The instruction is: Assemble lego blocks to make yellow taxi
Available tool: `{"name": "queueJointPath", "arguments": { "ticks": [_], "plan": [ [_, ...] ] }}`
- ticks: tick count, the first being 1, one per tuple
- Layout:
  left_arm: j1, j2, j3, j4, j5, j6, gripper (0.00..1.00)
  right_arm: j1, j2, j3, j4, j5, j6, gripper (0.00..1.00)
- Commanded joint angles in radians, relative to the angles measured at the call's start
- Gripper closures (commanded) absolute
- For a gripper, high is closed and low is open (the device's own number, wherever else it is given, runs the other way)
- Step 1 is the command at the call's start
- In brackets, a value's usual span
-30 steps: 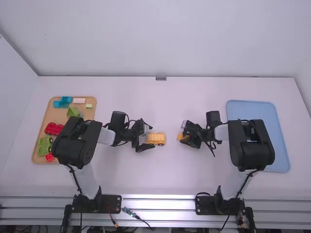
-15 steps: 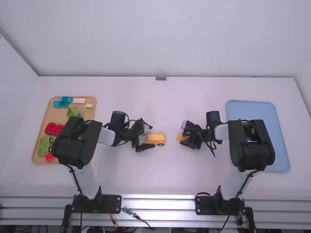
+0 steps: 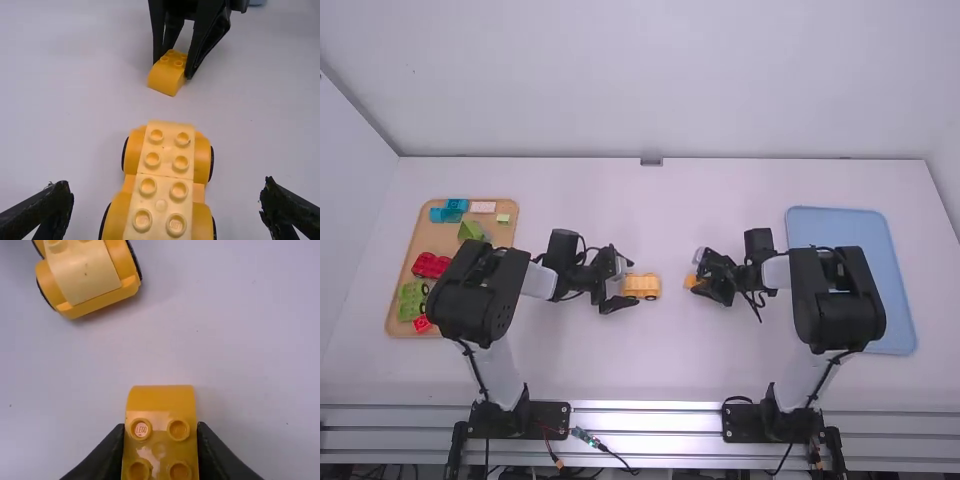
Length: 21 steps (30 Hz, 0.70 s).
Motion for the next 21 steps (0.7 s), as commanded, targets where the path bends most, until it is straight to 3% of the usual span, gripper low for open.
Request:
{"name": "queueJointPath", "arguments": {
  "ticks": [1,7,21],
  "plan": [
    [-0.007,0.008,0.013,-0.005,0.011,-0.007,0.01,0.001,-0.017,0.01,-0.006,0.005,0.003,0.73],
    [-0.008,0.008,0.013,-0.019,0.01,-0.006,0.01,0.012,-0.021,0.01,-0.004,0.003,0.008,0.82],
    [-0.055,0.076,0.013,0.063,-0.015,0.053,0.01,0.126,-0.193,0.011,-0.032,-0.005,0.023,0.81]
  ]
}}
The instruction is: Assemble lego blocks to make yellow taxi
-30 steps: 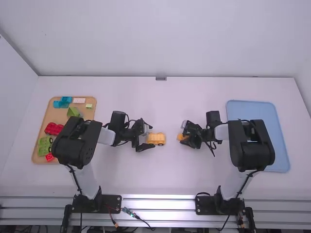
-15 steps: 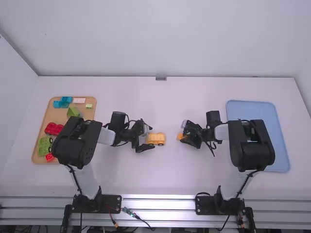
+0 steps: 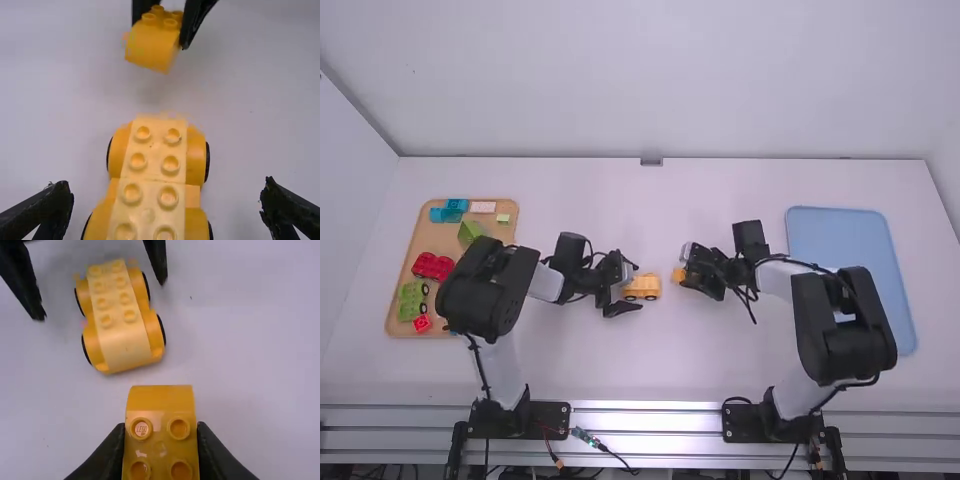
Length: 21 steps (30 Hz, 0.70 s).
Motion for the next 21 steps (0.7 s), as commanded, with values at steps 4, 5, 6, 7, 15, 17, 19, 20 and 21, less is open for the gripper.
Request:
{"name": "queueJointPath", "arguments": {
  "ticks": [4,5,6,7,15,17,19,20,21],
  "plan": [
    [-0.003,0.044,0.013,0.034,0.018,0.018,0.01,0.039,-0.024,0.012,-0.003,-0.075,-0.016,0.82],
    [-0.002,0.045,0.013,0.039,0.023,0.018,0.01,0.043,-0.024,0.012,-0.004,-0.098,-0.035,0.82],
    [-0.002,0.045,0.014,0.042,0.027,0.017,0.01,0.045,-0.024,0.012,-0.001,-0.109,-0.041,0.82],
    [-0.005,0.045,0.018,0.041,0.026,0.018,0.01,0.043,-0.024,0.013,0.001,-0.122,-0.041,0.83],
    [-0.01,0.094,0.098,-0.026,0.079,0.018,0.01,0.059,-0.023,0.045,-0.002,-0.193,-0.063,0.86],
    [-0.006,0.133,0.123,-0.028,0.096,0.018,0.01,0.073,-0.023,0.049,0.0,-0.187,-0.063,0.9],
    [-0.006,0.164,0.139,-0.032,0.11,0.018,0.01,0.092,-0.009,0.059,0.0,-0.187,-0.063,0.92],
    [-0.01,0.175,0.146,-0.039,0.119,0.021,0.01,0.099,0.002,0.069,-0.001,-0.187,-0.063,0.92],
    [-0.01,0.175,0.146,-0.039,0.119,0.021,0.01,0.099,0.002,0.069,-0.001,-0.187,-0.063,0.92]
  ]
}}
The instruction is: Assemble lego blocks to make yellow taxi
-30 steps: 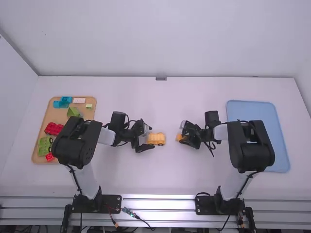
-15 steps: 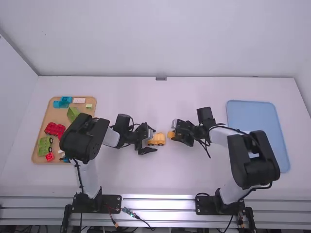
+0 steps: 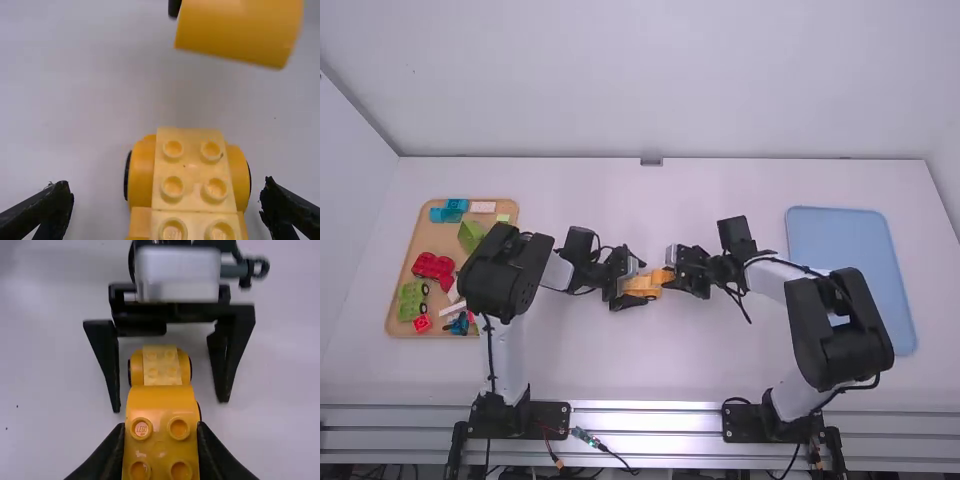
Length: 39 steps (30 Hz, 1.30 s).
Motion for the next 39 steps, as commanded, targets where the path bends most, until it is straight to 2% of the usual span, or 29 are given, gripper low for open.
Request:
{"name": "queueJointPath", "arguments": {
  "ticks": [1,9,10,12,16,19,20,24,29,34,35,39],
  "plan": [
    [-0.001,0.035,0.011,-0.011,0.055,0.023,0.01,0.018,0.026,0.044,-0.002,-0.027,-0.005,0.93],
    [-0.002,0.037,-0.017,0.048,0.048,0.014,0.02,0.021,0.108,0.104,-0.036,-0.039,-0.005,0.96],
    [-0.003,0.037,-0.027,0.066,0.027,0.014,0.07,0.026,0.13,0.11,-0.036,-0.05,-0.006,0.96],
    [-0.003,0.037,-0.032,0.074,0.023,0.014,0.09,0.032,0.145,0.113,-0.036,-0.063,-0.027,0.96],
    [-0.003,0.037,-0.033,0.073,0.025,0.014,0.21,0.037,0.158,0.117,-0.037,-0.083,-0.038,0.96],
    [-0.003,0.037,-0.029,0.063,0.027,0.014,0.23,0.053,0.158,0.116,-0.032,-0.082,-0.038,0.97],
    [-0.003,0.037,-0.03,0.063,0.026,0.015,0.32,0.059,0.158,0.116,-0.032,-0.078,-0.037,0.97],
    [-0.003,0.037,-0.031,0.066,0.027,0.015,0.5,0.079,0.158,0.116,-0.032,-0.073,-0.036,1.0],
    [-0.003,0.037,-0.031,0.065,0.026,0.015,0.43,0.095,0.158,0.117,-0.027,-0.027,-0.014,1.0],
    [-0.004,0.037,-0.031,0.042,0.029,0.027,0.49,0.093,0.158,0.116,-0.016,-0.023,0.003,1.0],
    [-0.004,0.037,-0.032,0.034,0.028,0.024,0.56,0.093,0.158,0.116,-0.006,-0.013,0.019,1.0],
    [-0.004,0.037,-0.051,0.058,0.029,0.023,0.63,0.097,0.158,0.116,0.002,-0.001,0.027,1.0]
  ]
}}
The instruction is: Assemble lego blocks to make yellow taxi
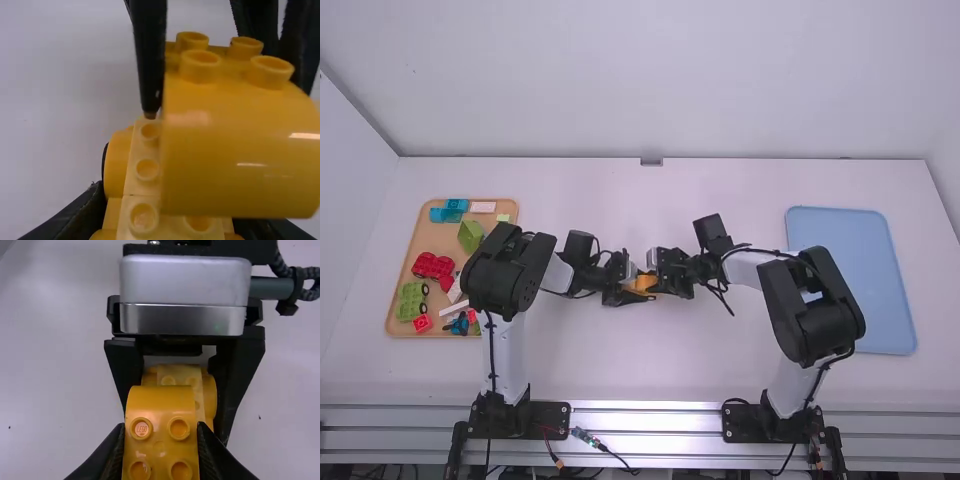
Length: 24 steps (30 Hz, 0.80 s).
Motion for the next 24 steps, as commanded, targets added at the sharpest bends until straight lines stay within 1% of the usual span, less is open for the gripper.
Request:
{"name": "queueJointPath", "arguments": {
  "ticks": [1,3,8,12,13,15,20,24],
  "plan": [
    [-0.005,0.019,-0.031,0.009,0.005,0.004,0.65,0.005,0.009,0.022,-0.002,-0.002,0.011,1.0],
    [-0.005,0.019,-0.05,0.043,0.005,0.004,0.69,0.007,0.009,0.022,0.013,0.005,0.012,1.0],
    [-0.002,0.019,-0.071,0.091,0.003,-0.003,0.68,0.009,0.009,0.03,0.027,0.018,0.039,1.0],
    [-0.001,0.019,-0.071,0.115,0.003,-0.035,0.69,0.031,0.01,0.06,-0.012,0.019,0.036,1.0],
    [-0.005,0.019,-0.065,0.109,0.002,-0.035,0.69,0.05,0.016,0.063,-0.018,0.042,0.034,1.0],
    [-0.002,0.019,-0.063,0.113,0.003,-0.043,0.69,0.066,0.032,0.063,-0.002,0.06,0.034,1.0],
    [-0.005,0.019,-0.067,0.113,0.002,-0.046,0.7,0.054,0.046,0.062,-0.013,0.03,0.032,1.0],
    [0.0,0.019,-0.068,0.115,0.002,-0.04,0.71,0.043,0.047,0.06,-0.027,0.019,-0.008,1.0]
  ]
}}
